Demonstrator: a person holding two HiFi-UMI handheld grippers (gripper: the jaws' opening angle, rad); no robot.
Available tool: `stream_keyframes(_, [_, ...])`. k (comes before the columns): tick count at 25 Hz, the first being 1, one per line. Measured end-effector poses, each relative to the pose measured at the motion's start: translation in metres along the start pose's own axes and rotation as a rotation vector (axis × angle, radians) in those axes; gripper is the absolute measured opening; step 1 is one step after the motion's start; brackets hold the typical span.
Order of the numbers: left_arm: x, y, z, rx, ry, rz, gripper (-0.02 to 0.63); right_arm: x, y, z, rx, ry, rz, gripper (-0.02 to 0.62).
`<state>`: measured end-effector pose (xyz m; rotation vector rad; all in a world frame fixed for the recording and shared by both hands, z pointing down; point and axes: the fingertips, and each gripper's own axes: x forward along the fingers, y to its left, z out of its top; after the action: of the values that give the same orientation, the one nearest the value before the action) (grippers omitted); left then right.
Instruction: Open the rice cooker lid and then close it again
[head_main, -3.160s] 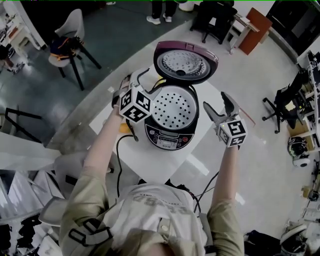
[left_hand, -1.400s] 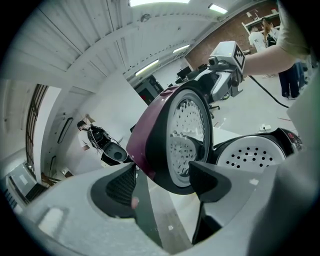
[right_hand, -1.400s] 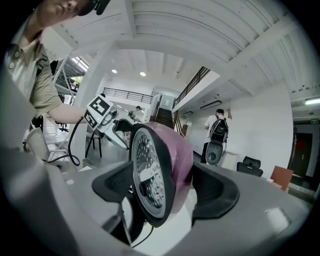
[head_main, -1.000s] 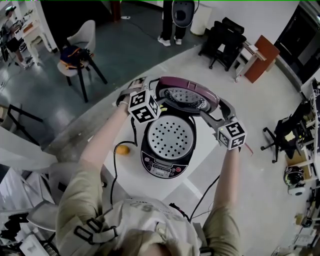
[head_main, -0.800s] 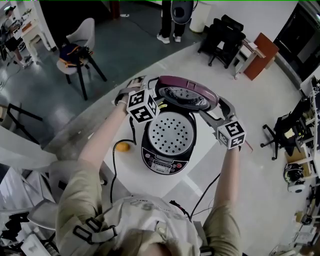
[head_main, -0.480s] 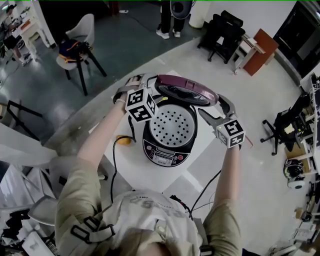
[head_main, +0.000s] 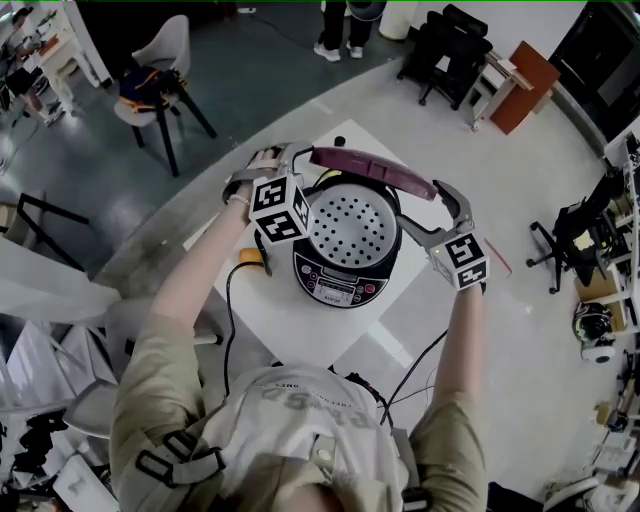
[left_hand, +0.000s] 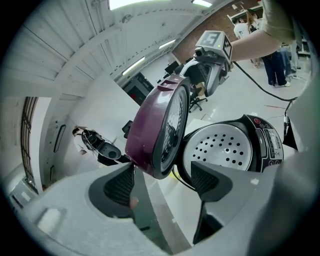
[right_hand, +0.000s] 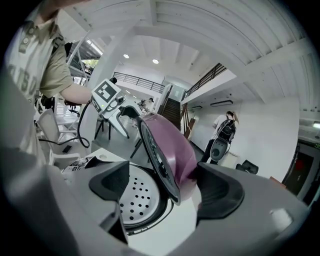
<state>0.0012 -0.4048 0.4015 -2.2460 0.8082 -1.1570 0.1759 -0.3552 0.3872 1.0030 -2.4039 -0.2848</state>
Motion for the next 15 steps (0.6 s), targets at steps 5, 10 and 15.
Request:
stream_keyframes(5, [-0.007, -0.02, -0.007, 0.031, 0.019, -0.023, 0.376, -0.005, 0.019, -0.006, -0.03, 0.01, 0.017, 0.402])
stream_keyframes(10, [-0.014, -0.037, -0.013, 0.037, 0.03, -0.042, 0.379, -0.01, 0.034, -0.012, -0.021, 0.007, 0.03, 0.407])
stream_keyframes(15, [-0.018, -0.056, -0.019, 0.043, 0.033, -0.064, 0.39, -0.014, 0.05, -0.025, -0.035, 0.046, 0.038, 0.414])
